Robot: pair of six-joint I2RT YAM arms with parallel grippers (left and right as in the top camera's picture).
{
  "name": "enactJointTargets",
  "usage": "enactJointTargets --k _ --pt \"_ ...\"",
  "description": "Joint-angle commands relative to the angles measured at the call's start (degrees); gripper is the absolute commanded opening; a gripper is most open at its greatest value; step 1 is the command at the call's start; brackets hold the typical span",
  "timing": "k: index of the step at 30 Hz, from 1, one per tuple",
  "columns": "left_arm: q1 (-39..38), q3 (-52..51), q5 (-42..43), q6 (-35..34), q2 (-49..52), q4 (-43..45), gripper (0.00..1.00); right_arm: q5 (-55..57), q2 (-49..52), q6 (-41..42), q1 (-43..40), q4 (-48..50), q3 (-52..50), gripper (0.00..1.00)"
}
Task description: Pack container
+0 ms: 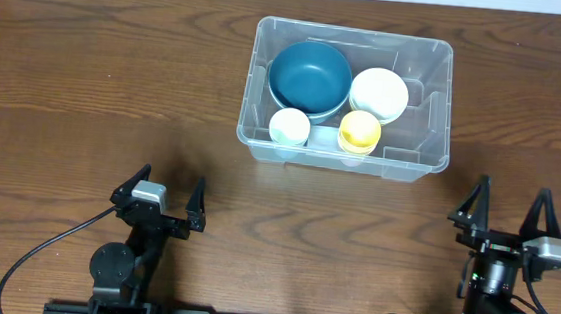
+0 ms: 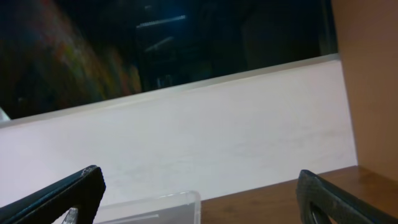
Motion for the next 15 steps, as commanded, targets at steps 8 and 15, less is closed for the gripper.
enactJointTargets --k 8,15 --pt "0.28 -1.49 -0.24 0.35 -0.39 -1.18 0.98 -0.83 -0.39 -0.72 1.51 1.49 -3.82 0.99" --pt "0.28 -1.49 -0.24 0.35 -0.39 -1.20 0.98 -0.61 -0.39 -4.66 1.70 -3.06 -3.80 0.99"
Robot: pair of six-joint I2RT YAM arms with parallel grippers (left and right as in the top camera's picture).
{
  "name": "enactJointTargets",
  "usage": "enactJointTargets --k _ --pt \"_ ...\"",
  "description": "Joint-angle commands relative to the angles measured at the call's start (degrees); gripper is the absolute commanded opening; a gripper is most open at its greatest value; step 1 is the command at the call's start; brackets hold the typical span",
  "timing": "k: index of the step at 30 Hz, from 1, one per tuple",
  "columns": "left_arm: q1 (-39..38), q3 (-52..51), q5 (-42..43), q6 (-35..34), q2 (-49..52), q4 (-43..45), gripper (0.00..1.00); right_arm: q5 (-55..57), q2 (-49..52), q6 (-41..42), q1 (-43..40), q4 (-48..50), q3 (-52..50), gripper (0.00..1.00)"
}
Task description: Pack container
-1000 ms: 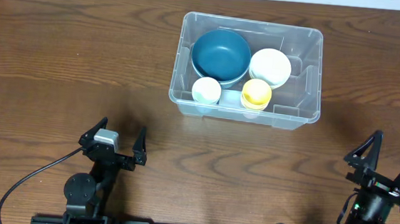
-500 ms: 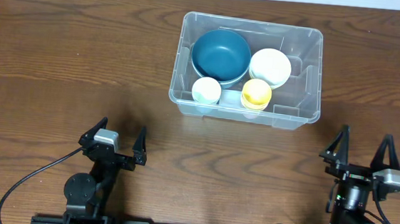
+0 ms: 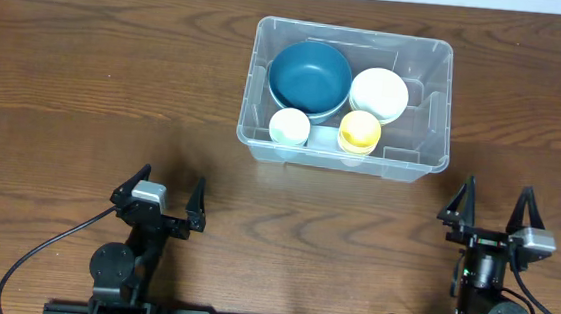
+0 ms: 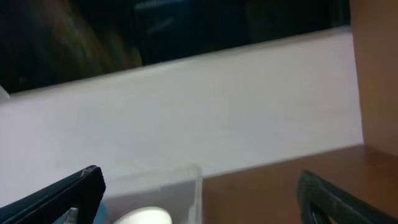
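A clear plastic container (image 3: pixel 419 118) stands at the back centre-right of the table. Inside it sit a dark blue bowl (image 3: pixel 310 75), a white bowl (image 3: pixel 379 93), a small white cup (image 3: pixel 289 127) and a yellow cup (image 3: pixel 360 130). My left gripper (image 3: pixel 160 197) stands open near the front left edge with nothing in it. My right gripper (image 3: pixel 494 206) stands open near the front right, in front of the container's right end, also holding nothing. In the right wrist view the gripper (image 4: pixel 199 196) has its fingers wide apart, and the container's corner (image 4: pixel 196 186) and the white bowl (image 4: pixel 146 216) show between them.
The brown wooden table (image 3: pixel 86 82) stretches wide to the left of the container. A pale wall (image 4: pixel 205 106) rises behind the table's far edge. Black cables (image 3: pixel 32 258) run from the arm bases at the front edge.
My right gripper has shifted a little to the left and tipped down, so the container's corner and the white bowl now show in its wrist view. The left gripper has not moved.
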Motion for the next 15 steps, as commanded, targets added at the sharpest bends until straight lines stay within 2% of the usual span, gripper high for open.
enactJointTargets --k 1,4,7,15 --pt "0.28 -1.49 -0.24 0.35 -0.39 -1.18 0.98 -0.22 -0.37 -6.19 0.79 -2.21 -0.17 0.99" --pt "0.28 -1.49 -0.24 0.35 -0.39 -1.16 0.98 -0.22 -0.37 -14.88 0.79 -4.70 -0.15 0.99" --pt "0.28 -1.49 -0.24 0.35 -0.39 -1.18 0.98 -0.20 -0.37 -19.06 0.79 -8.39 -0.15 0.99" --pt "0.28 -1.49 -0.24 0.35 -0.39 -1.18 0.98 -0.22 -0.37 -19.21 0.79 -19.80 -0.15 0.99"
